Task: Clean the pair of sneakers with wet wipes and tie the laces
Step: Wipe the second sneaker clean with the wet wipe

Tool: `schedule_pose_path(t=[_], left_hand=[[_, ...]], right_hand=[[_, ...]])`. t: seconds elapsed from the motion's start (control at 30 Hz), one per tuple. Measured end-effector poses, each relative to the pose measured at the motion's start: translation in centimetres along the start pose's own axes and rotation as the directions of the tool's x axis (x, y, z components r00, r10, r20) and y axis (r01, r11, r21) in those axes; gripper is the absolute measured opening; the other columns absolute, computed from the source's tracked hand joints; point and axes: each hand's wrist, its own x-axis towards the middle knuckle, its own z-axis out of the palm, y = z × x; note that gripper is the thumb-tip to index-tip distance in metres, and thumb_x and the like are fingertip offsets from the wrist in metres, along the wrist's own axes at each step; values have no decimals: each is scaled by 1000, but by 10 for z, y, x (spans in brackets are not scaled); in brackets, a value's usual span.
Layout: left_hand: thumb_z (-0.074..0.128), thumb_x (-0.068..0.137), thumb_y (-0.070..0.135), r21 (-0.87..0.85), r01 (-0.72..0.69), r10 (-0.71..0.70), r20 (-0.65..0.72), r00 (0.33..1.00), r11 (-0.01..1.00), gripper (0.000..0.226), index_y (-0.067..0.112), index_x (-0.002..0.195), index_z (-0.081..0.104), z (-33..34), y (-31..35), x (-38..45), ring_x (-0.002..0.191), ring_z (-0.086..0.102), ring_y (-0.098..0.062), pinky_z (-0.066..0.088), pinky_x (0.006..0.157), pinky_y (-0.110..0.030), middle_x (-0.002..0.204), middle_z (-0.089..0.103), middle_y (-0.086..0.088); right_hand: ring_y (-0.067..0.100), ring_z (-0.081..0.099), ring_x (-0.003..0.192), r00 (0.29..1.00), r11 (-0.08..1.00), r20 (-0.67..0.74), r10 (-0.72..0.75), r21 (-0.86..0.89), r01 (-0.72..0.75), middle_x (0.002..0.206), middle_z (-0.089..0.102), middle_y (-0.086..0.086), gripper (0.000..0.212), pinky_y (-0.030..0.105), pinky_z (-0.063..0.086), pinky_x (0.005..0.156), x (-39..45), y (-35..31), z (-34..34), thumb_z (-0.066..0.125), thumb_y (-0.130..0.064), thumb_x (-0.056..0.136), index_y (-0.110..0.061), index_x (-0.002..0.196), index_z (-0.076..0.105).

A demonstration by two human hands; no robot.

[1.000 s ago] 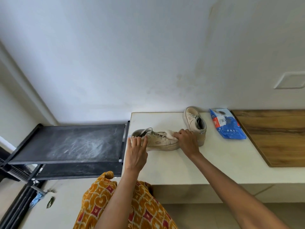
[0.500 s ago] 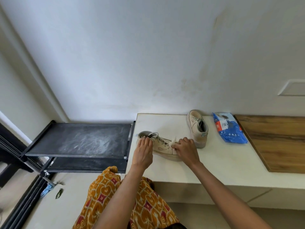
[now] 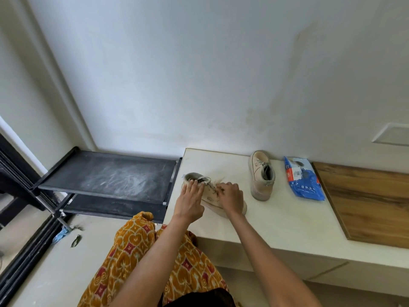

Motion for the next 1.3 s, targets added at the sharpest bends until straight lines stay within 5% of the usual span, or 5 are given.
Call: schedule_pose_path(t=[0.2,0.37,0.57,0.9,1.3], left_hand=[[36,95,34,12,8,-7,-32,999,1000,73,16,150,-9,8,1,0,145,-11,-26,-3,119,-40,158,-8,-10],[36,95,30,17,10,-9,-48,999,1000,69,14,150,-3,8,3,3,146,-6,-27,-3,119,-39,158,-1,-12],[35,95,27,34,-14,17,-94,995,999,65,14,151,4,10,-1,4,146,0,-27,-1,120,-40,158,7,-11],[33,96,29,45,-21,25,-91,995,999,64,14,151,3,11,-2,3,146,-1,-28,-1,120,-41,158,6,-13],[29,98,32,34,-25,27,-60,998,999,63,16,151,-2,9,-3,1,146,-3,-28,-1,119,-44,158,2,-13]], right_hand=[[26,51,104,998,955,15,-54,-291,56,105,63,3,22,36,40,79,3,48,-21,50,-19,88,-14,98,69],[24,61,93,972,994,233,-26,109,0,90,70,3,12,29,42,68,28,12,-25,59,-26,84,-19,79,67],[22,65,91,999,942,-33,38,334,-24,98,72,9,14,27,45,75,37,-17,-25,59,-11,88,-8,97,70],[26,55,101,958,945,204,-204,-215,247,101,61,10,22,35,48,75,20,43,-24,57,-4,87,-10,102,72],[27,49,106,934,910,261,-244,-271,313,106,55,9,26,35,42,78,12,44,-27,53,-20,94,-21,116,66]])
